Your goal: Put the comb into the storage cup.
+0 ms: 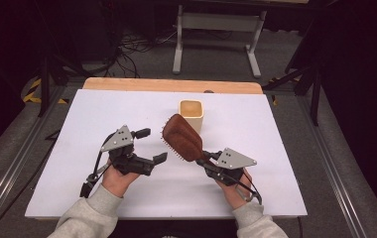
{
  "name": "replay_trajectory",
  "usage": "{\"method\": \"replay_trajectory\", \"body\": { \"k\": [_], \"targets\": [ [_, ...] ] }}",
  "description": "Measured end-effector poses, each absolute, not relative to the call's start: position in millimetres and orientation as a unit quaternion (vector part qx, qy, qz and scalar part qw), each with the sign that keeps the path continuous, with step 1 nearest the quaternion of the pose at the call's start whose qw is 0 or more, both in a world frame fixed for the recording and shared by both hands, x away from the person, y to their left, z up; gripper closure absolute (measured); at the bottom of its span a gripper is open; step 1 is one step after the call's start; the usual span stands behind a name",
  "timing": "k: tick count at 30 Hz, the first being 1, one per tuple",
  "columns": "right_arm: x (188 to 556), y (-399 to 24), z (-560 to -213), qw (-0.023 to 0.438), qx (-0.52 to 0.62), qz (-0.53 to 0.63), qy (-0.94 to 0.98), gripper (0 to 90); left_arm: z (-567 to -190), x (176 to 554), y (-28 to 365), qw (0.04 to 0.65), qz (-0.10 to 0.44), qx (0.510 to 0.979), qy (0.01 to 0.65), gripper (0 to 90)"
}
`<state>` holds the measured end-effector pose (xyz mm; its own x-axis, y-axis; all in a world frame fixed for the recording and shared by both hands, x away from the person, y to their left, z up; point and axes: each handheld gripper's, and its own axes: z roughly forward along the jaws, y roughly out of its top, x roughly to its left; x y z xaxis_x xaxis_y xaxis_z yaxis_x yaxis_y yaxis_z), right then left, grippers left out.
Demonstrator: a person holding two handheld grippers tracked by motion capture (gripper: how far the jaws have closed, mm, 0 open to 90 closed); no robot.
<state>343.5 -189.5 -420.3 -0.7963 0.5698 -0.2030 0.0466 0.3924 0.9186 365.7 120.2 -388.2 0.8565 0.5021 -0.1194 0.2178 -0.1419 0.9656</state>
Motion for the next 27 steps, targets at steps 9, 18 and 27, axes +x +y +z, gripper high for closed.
{"method": "replay_trajectory", "body": {
  "k": [9, 18, 27],
  "targets": [
    [342.2, -188.1, -420.5, 0.257, 0.191, 0.515, 0.795, 72.4, -388.5, 371.1, 99.7, 0.603, 0.110, 0.752, 0.243, 0.9],
    [340.5, -183.1, -422.3, 0.262, 0.184, 0.508, 0.800, 72.4, -390.1, 374.3, 85.1, 0.608, 0.085, 0.752, 0.238, 2.2],
    [338.3, -176.1, -424.7, 0.275, 0.167, 0.491, 0.809, 72.3, -391.4, 374.8, 80.8, 0.594, 0.084, 0.762, 0.245, 19.3]
  ]
}}
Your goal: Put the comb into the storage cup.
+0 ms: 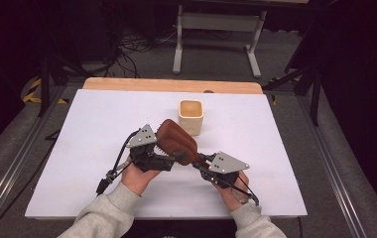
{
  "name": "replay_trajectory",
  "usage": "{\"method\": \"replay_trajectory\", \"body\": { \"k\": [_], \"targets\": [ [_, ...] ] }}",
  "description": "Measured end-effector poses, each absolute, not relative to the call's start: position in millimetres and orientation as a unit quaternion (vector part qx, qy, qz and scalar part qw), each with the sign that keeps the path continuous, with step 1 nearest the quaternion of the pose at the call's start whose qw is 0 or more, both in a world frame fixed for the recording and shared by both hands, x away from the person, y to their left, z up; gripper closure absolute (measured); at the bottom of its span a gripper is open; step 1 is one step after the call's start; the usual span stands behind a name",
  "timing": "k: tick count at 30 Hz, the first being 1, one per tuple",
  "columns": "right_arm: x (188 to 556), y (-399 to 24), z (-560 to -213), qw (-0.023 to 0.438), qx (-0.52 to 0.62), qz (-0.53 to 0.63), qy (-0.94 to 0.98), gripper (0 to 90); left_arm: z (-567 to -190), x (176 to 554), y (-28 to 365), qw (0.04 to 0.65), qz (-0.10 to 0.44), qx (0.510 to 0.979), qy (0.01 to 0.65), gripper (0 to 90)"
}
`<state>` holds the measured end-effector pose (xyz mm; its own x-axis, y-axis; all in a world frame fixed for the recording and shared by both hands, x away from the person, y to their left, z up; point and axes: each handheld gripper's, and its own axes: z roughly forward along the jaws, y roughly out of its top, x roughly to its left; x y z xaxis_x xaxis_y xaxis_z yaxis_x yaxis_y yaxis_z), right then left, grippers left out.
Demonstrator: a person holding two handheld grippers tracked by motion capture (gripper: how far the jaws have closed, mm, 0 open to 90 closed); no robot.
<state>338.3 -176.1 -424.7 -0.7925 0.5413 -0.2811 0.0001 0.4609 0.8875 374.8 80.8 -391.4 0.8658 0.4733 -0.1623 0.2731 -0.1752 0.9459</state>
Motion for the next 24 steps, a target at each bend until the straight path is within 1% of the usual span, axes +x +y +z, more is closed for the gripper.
{"method": "replay_trajectory", "body": {
  "k": [5, 9, 11, 12, 15, 24],
  "targets": [
    [337.8, -174.0, -426.2, 0.283, 0.159, 0.480, 0.815, 72.0, -388.2, 372.5, 83.1, 0.596, 0.072, 0.763, 0.241, 30.8],
    [337.7, -172.8, -427.0, 0.285, 0.154, 0.473, 0.819, 71.7, -385.0, 370.7, 83.7, 0.594, 0.070, 0.767, 0.231, 37.9],
    [337.5, -171.9, -427.8, 0.287, 0.152, 0.468, 0.822, 71.5, -383.3, 369.5, 83.2, 0.594, 0.063, 0.769, 0.227, 42.9],
    [337.5, -171.7, -428.1, 0.287, 0.151, 0.467, 0.823, 71.5, -382.0, 368.6, 82.9, 0.590, 0.069, 0.773, 0.220, 43.9],
    [337.7, -171.9, -428.0, 0.287, 0.151, 0.466, 0.823, 70.3, -379.2, 368.1, 84.4, 0.598, 0.044, 0.771, 0.215, 49.6],
    [338.1, -174.2, -426.2, 0.280, 0.149, 0.477, 0.820, 69.7, -371.5, 364.1, 81.5, 0.595, 0.042, 0.777, 0.204, 55.9]
  ]
}}
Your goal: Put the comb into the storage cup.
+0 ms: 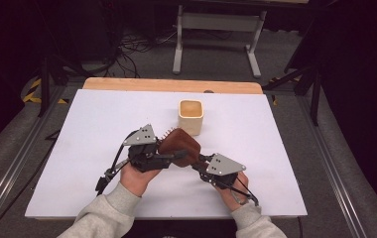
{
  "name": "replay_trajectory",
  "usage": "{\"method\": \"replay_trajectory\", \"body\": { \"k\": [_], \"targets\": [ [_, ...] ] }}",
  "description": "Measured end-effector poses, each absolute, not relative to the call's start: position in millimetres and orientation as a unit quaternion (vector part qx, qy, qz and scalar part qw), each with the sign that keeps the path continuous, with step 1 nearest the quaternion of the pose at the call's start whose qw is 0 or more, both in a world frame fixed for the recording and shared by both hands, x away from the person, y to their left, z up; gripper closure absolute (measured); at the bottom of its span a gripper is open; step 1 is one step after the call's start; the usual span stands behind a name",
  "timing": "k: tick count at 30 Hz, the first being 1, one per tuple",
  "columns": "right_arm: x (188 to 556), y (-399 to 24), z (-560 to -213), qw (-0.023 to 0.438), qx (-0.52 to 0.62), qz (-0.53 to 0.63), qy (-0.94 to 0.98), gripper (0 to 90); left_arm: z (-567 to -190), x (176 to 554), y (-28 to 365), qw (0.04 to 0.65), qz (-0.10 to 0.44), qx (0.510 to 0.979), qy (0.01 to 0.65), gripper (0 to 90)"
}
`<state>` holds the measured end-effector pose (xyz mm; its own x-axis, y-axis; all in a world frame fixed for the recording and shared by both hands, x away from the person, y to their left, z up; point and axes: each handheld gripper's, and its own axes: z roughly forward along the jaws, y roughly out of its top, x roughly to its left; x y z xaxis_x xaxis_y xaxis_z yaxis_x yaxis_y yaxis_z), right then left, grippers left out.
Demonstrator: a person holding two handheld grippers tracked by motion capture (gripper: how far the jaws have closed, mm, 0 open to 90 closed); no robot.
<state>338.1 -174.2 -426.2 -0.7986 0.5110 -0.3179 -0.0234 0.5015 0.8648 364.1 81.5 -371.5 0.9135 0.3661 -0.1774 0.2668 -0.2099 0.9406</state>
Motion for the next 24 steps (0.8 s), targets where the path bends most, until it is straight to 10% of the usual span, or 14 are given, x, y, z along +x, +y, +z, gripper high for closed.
{"method": "replay_trajectory", "body": {
  "k": [12, 19, 24],
  "targets": [
    [337.2, -183.7, -417.9, 0.270, 0.144, 0.511, 0.803, 51.6, -347.3, 364.9, 78.9, 0.592, 0.056, 0.782, 0.188, 57.1],
    [342.6, -197.0, -411.8, 0.245, 0.175, 0.545, 0.783, 12.3, -324.6, 370.1, 82.5, 0.584, 0.074, 0.789, 0.179, 56.9],
    [347.5, -206.2, -409.9, 0.232, 0.197, 0.555, 0.774, 1.1, -316.3, 372.6, 83.8, 0.580, 0.081, 0.791, 0.176, 56.8]
  ]
}}
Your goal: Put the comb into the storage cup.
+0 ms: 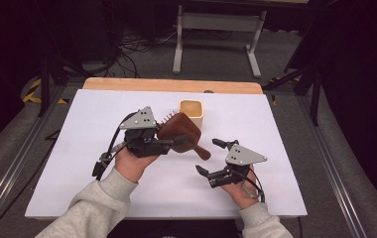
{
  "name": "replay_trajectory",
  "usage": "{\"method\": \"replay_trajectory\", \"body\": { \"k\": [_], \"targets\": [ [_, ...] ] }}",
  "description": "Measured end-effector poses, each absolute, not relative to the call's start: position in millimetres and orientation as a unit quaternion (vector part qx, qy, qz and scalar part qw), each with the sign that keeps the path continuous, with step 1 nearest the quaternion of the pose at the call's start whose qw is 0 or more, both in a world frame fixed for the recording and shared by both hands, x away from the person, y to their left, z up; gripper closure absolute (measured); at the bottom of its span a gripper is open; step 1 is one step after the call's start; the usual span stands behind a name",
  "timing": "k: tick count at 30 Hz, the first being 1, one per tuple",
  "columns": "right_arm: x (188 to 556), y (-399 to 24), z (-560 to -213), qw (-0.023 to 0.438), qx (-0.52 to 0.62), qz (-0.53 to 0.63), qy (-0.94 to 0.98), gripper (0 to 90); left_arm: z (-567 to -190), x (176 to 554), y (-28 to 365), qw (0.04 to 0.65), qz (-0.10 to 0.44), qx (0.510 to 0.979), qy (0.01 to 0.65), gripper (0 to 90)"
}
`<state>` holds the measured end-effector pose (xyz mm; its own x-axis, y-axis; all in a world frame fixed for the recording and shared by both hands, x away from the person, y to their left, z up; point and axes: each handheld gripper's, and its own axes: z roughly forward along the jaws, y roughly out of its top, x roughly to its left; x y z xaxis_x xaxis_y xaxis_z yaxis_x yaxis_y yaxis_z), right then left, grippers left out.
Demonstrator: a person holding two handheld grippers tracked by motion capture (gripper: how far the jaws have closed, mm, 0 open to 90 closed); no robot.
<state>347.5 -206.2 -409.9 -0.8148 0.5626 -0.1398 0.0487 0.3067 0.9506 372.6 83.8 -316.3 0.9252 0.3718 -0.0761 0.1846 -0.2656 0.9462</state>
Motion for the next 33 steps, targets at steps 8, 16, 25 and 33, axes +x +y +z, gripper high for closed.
{"method": "replay_trajectory", "body": {
  "k": [8, 16, 25, 33],
  "targets": [
    [348.1, -214.0, -407.0, 0.231, 0.207, 0.559, 0.769, 0.3, -297.2, 377.7, 86.8, 0.576, 0.098, 0.793, 0.172, 56.7],
    [348.9, -221.5, -404.8, 0.236, 0.214, 0.565, 0.761, 0.1, -279.5, 381.3, 88.2, 0.573, 0.115, 0.794, 0.170, 56.5],
    [349.9, -226.2, -403.8, 0.237, 0.221, 0.568, 0.757, 0.2, -267.1, 388.1, 89.8, 0.572, 0.130, 0.791, 0.173, 56.3],
    [350.4, -228.0, -403.6, 0.238, 0.224, 0.569, 0.755, 0.2, -260.6, 399.8, 92.8, 0.574, 0.145, 0.783, 0.189, 56.2]
  ]
}}
